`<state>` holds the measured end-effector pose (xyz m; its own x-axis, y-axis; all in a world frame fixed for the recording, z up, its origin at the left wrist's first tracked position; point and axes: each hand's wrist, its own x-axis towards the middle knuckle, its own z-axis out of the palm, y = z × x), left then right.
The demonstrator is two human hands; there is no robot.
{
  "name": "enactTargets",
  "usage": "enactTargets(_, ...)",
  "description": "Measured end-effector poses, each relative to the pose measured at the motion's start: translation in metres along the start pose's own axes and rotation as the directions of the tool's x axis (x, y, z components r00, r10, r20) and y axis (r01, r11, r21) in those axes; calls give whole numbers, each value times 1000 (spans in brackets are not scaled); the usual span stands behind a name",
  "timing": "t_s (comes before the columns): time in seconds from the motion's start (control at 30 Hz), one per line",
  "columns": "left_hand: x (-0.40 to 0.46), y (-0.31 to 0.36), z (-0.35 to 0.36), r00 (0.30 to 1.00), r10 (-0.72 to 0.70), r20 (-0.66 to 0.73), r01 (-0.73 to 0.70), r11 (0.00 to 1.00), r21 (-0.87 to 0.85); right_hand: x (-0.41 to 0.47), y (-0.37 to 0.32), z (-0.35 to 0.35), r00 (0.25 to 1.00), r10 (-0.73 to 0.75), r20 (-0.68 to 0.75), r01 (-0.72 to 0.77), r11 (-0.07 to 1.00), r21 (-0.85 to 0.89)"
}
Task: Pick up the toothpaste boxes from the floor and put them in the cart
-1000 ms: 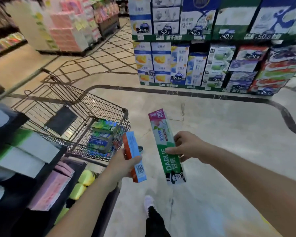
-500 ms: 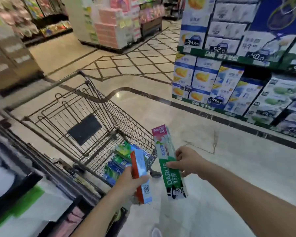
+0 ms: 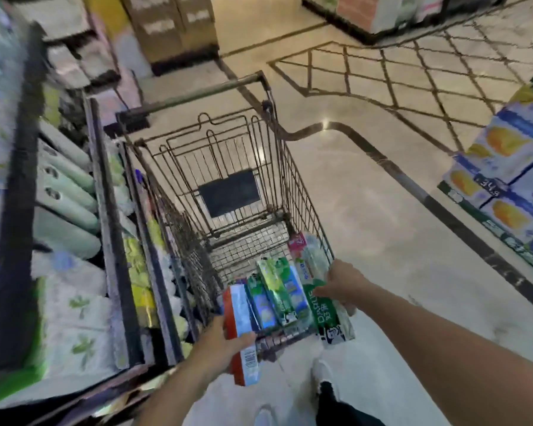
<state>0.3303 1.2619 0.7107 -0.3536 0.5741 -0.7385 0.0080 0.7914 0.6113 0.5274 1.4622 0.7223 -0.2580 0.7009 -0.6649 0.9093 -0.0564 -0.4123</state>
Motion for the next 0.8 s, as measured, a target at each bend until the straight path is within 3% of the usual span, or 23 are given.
enactTargets(0.13, 33, 3, 15, 995, -101, -12, 101, 993, -62, 62, -5, 0, 999, -21, 30, 24, 995, -93)
enactTargets(0.47, 135, -18, 49, 987, -152, -50, 145, 982, -124, 167, 24, 65, 998, -13, 61, 29, 963, -268)
enactTargets(0.8, 214, -52, 49, 978, -135, -158, 138, 990, 4, 229, 57, 121, 994, 93, 56, -83, 985, -151)
